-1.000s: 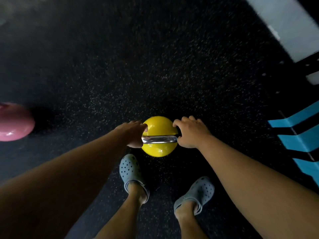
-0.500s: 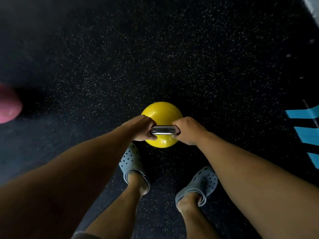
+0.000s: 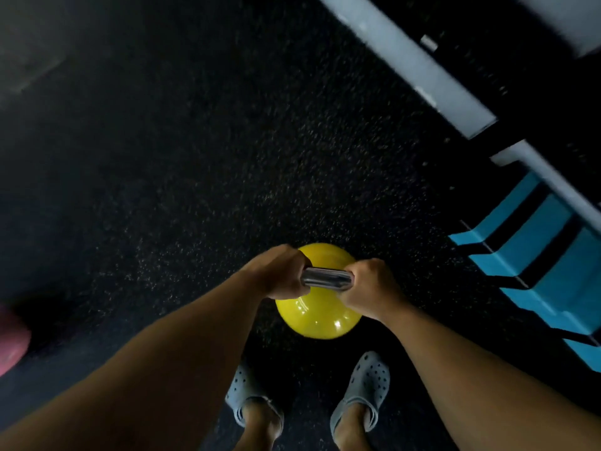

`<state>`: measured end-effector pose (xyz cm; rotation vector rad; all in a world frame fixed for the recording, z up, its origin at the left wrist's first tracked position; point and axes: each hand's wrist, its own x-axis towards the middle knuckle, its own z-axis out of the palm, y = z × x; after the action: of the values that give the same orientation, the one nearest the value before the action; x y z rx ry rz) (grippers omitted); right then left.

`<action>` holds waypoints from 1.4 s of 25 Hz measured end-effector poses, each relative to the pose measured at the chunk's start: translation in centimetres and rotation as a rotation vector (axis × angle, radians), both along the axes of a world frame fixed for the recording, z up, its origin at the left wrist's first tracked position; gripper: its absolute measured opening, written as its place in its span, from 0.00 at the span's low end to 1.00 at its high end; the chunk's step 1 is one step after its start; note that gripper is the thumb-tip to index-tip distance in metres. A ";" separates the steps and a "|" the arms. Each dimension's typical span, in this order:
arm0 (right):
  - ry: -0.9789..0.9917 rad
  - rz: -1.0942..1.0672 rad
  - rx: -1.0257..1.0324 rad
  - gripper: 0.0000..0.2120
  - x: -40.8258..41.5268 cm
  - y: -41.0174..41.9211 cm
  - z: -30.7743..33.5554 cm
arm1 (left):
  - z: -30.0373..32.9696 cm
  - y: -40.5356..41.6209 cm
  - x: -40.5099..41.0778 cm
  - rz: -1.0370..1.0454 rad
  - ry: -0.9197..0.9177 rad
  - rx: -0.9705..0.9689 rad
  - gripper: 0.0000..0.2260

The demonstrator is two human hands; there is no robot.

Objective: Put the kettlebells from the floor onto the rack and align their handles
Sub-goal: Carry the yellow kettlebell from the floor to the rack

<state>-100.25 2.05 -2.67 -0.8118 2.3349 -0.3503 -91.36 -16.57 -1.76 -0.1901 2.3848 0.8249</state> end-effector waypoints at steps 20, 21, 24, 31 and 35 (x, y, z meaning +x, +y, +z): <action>0.624 -0.487 -0.153 0.08 -34.8 -4.5 21.2 | 22.5 -5.5 -45.2 -0.495 0.593 -0.347 0.09; 0.653 -0.501 -0.156 0.08 -36.1 -4.5 21.3 | 22.8 -5.5 -46.8 -0.524 0.617 -0.354 0.09; 0.694 -0.554 -0.156 0.07 -39.3 -5.2 21.4 | 23.1 -5.9 -51.2 -0.587 0.648 -0.352 0.10; 0.778 -0.681 -0.227 0.05 -41.9 -5.7 18.6 | 20.3 -5.9 -55.5 -0.643 0.683 -0.301 0.11; 0.764 -0.764 -0.220 0.07 -44.6 -5.5 18.8 | 20.4 -5.6 -58.4 -0.624 0.694 -0.247 0.11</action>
<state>-144.86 -3.47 16.17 -0.0763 3.3298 -0.7193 -149.73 -22.14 18.63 0.8344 2.9059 0.3110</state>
